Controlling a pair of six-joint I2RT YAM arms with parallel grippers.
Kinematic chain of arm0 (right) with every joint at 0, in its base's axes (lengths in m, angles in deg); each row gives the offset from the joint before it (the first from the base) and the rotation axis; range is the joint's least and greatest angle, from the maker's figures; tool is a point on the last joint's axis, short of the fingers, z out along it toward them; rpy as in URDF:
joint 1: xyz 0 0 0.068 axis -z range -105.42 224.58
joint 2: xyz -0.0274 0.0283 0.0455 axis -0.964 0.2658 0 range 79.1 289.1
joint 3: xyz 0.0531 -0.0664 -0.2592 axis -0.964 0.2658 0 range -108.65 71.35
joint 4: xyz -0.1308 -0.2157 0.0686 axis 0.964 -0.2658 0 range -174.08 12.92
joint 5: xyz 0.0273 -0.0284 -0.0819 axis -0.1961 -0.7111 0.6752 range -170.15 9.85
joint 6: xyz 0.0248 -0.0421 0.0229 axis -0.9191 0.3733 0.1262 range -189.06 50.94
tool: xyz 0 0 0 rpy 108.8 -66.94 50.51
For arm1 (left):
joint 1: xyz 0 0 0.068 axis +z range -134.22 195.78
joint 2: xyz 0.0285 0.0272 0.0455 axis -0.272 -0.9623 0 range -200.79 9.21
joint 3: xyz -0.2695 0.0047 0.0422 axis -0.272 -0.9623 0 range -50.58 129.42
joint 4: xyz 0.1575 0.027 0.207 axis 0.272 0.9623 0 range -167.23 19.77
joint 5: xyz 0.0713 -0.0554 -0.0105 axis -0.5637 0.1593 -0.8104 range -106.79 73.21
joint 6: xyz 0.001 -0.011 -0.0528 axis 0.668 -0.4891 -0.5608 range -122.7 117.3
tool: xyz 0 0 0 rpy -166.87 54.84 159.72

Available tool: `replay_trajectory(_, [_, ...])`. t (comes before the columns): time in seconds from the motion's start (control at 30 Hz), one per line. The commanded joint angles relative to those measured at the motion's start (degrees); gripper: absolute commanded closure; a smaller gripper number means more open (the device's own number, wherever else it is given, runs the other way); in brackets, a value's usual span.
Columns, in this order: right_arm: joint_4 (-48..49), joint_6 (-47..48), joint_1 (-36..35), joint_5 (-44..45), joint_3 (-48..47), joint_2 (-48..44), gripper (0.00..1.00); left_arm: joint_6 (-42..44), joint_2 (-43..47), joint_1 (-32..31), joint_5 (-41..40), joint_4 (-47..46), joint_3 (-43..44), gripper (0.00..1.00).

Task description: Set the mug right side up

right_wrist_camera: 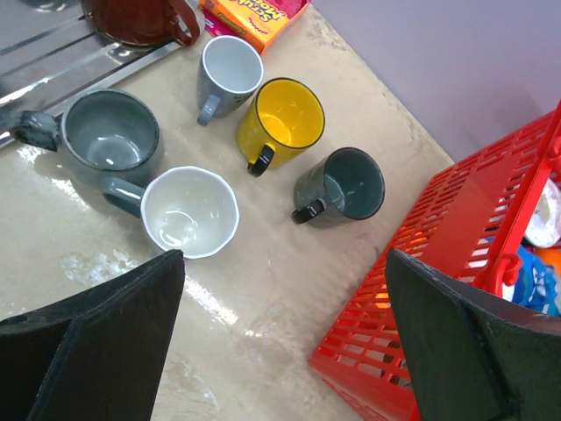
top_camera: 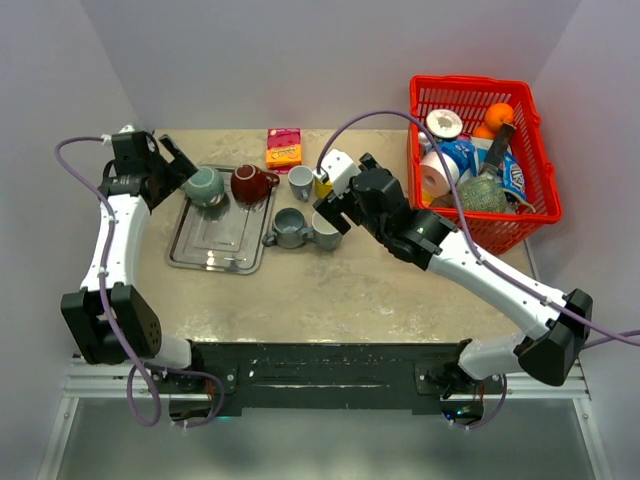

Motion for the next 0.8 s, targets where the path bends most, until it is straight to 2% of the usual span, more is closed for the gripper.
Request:
replay_trajectory(0.0, [2.7, -6.8, -0.2, 2.1, 0.5, -4.2, 0.01, -13.2, -4.7, 3.8, -9.6, -2.0, 3.6, 0.01])
replay_trajectory(0.2, [2.7, -8.2, -0.2, 0.0, 2.9, -7.7, 0.01, -25.8, -11.0, 6.0, -11.2, -7.8, 3.9, 0.01])
replay_trajectory(0.33, [2.4, -8.2, -0.2, 0.9, 4.7, -9.7, 0.02, -31.1, -16.5, 6.0, -11.1, -10.1, 6.3, 0.01])
replay_trajectory(0.47, [2.4, -7.3, -0.2, 3.9, 5.8, -10.6, 0.01, -36.3, -23.8, 6.0, -9.3, -8.5, 10.7, 0.02])
replay_trajectory(0.77, [1.7, -4.8, -0.1, 8.5, 6.2, -12.0, 0.01, -46.8, -32.6, 6.1, -9.2, -3.7, 15.6, 0.08])
